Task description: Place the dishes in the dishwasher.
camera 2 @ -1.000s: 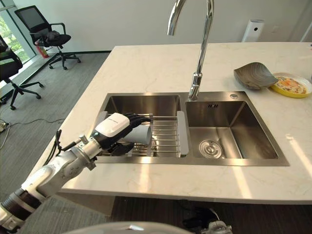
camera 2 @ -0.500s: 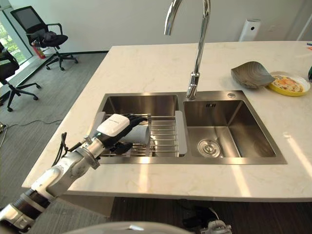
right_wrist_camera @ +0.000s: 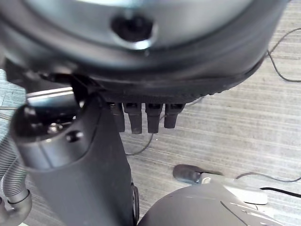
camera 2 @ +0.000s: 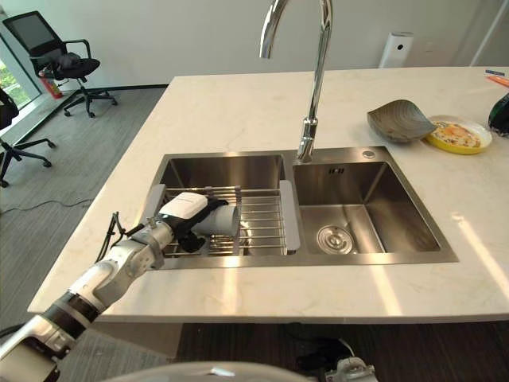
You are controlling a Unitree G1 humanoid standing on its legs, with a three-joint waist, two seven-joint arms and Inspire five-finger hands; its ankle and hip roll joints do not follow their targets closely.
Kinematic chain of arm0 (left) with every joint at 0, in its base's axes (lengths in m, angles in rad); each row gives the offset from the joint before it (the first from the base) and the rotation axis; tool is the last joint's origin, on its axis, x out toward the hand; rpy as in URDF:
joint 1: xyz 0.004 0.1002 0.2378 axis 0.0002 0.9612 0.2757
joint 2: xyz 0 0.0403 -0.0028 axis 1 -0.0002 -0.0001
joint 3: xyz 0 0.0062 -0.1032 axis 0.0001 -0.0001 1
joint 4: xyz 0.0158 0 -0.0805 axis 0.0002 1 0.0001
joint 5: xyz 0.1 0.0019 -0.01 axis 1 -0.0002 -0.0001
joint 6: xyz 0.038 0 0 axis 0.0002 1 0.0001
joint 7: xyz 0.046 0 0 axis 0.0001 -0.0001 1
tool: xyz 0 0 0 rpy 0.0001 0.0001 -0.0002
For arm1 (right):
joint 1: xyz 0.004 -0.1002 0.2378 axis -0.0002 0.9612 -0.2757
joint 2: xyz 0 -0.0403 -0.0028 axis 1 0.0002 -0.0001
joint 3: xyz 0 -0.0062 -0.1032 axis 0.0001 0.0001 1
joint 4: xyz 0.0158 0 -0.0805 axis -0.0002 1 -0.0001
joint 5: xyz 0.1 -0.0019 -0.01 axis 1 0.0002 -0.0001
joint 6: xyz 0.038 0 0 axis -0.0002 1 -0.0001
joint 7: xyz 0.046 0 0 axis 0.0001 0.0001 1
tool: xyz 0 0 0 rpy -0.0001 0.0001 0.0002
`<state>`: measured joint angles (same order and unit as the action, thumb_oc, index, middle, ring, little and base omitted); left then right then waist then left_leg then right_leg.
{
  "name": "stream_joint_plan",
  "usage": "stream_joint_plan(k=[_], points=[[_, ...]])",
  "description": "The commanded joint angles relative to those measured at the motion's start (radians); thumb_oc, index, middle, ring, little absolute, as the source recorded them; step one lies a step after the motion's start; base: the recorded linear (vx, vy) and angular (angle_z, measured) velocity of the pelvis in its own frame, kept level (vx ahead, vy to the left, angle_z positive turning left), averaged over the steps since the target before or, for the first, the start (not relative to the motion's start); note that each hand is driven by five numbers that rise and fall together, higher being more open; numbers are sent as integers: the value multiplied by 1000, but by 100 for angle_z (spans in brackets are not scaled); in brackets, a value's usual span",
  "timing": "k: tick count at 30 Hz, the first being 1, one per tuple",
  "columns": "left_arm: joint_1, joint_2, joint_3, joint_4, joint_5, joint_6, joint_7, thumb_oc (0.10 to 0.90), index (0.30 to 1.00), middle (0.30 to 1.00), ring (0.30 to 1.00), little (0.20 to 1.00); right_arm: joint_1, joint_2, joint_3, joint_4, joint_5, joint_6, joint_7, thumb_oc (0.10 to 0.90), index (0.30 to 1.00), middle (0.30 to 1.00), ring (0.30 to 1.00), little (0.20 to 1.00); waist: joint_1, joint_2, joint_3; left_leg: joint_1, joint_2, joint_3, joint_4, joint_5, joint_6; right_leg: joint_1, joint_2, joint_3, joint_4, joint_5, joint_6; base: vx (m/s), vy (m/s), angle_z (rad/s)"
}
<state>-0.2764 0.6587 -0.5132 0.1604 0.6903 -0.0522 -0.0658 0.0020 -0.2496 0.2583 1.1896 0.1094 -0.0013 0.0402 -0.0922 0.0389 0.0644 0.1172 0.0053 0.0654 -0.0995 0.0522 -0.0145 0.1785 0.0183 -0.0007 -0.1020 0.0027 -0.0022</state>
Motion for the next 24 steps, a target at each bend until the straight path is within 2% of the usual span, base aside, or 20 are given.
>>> stream_joint_plan(k=[1, 2, 3, 4, 5, 6, 15, 18, 19, 21, 22, 23, 24], points=[[-204, -11, 8, -6, -2, -6, 21, 800, 900, 900, 900, 900, -36, -14, 40, 12, -18, -4, 16, 800, 900, 900, 900, 900, 2, -26, -16, 63, 2, 53, 12, -82, -50, -52, -54, -5, 29, 8, 115, -34, -6, 1], [-215, -22, -13, 9, -20, -7, 7, 800, 900, 900, 900, 900, -41, -18, 43, 11, -13, -2, 16, 800, 900, 900, 900, 900, -2, -25, -17, 66, 2, 50, 12, -87, -50, -49, -54, -3, 28, 3, 115, -35, -6, 1], [-223, -17, -23, -1, -32, -18, -2, 764, 846, 846, 846, 846, -44, -20, 42, 11, -10, -2, 18, 800, 900, 900, 900, 900, -2, -25, -16, 63, 2, 50, 12, -81, -50, -53, -54, 0, 30, 7, 113, 0, 0, 0], [-224, -17, -24, -1, -32, -18, -3, 533, 500, 500, 500, 500, -45, -20, 42, 11, -10, -2, 18, 800, 900, 900, 900, 900, -1, -26, -16, 63, 2, 50, 12, -81, -50, -53, -54, 0, 30, 7, 113, 0, 0, 0], [-224, -17, -24, -1, -32, -18, -3, 533, 500, 500, 500, 500, -45, -20, 42, 11, -10, -2, 18, 800, 900, 900, 900, 900, -1, -26, -16, 63, 2, 50, 12, -81, -50, -53, -54, 0, 30, 7, 113, 0, 0, 0], [-221, -13, -20, -11, -55, -28, 2, 400, 300, 300, 300, 300, -44, -19, 42, 12, -6, -4, 19, 800, 900, 900, 900, 900, -1, -25, -17, 67, 1, 47, 12, -87, -50, -49, -54, 0, 29, 3, 113, 0, 0, 0], [-203, 30, -9, -47, -102, -69, 62, 400, 300, 300, 300, 300, -40, -25, 45, 25, 3, -15, 20, 800, 900, 900, 900, 900, 0, -24, -20, 64, -3, 35, 12, -87, -46, -53, -50, 10, 30, 3, 115, 0, 0, 0], [-194, 42, 58, -79, -156, -87, 160, 400, 300, 300, 300, 300, -41, -28, 49, 21, 4, -24, 14, 800, 900, 900, 900, 900, 4, -25, -24, 61, -4, 30, 12, -86, -45, -54, -51, 13, 30, 4, 116, 0, 0, 0], [-194, 42, 58, -79, -156, -87, 160, 400, 300, 300, 300, 300, -41, -28, 49, 21, 4, -24, 14, 800, 900, 900, 900, 900, 4, -25, -24, 61, -4, 30, 12, -86, -45, -54, -51, 13, 30, 4, 116, 0, 0, 0], [-184, 19, 161, -103, -235, -85, 265, 400, 300, 300, 300, 300, -39, -24, 51, 22, 8, -30, 6, 800, 900, 900, 900, 900, 12, -27, -25, 59, -5, 24, 12, -84, -45, -55, -51, 13, 30, 6, 116, 0, 0, 0], [-180, 19, 164, -106, -235, -84, 263, 400, 300, 300, 300, 300, -39, -24, 53, 22, 8, -30, 6, 800, 900, 900, 900, 900, 10, -26, -25, 59, -5, 24, 12, -85, -45, -55, -51, 13, 30, 6, 116, 0, 0, 0], [-136, -18, 311, -206, -327, -116, 383, 400, 300, 300, 300, 300, -23, -12, 49, 21, 7, -41, -6, 800, 900, 900, 900, 900, 23, -31, -22, 56, -6, 20, 12, -83, -45, -58, -52, 11, 29, 9, 114, 0, 0, 0], [-115, -25, 363, -241, -336, -114, 419, 400, 300, 300, 300, 300, -18, -7, 49, 18, 6, -43, -11, 800, 900, 900, 900, 900, 29, -32, -21, 55, -6, 20, 12, -83, -45, -59, -52, 9, 28, 10, 113, 0, 0, 0]])
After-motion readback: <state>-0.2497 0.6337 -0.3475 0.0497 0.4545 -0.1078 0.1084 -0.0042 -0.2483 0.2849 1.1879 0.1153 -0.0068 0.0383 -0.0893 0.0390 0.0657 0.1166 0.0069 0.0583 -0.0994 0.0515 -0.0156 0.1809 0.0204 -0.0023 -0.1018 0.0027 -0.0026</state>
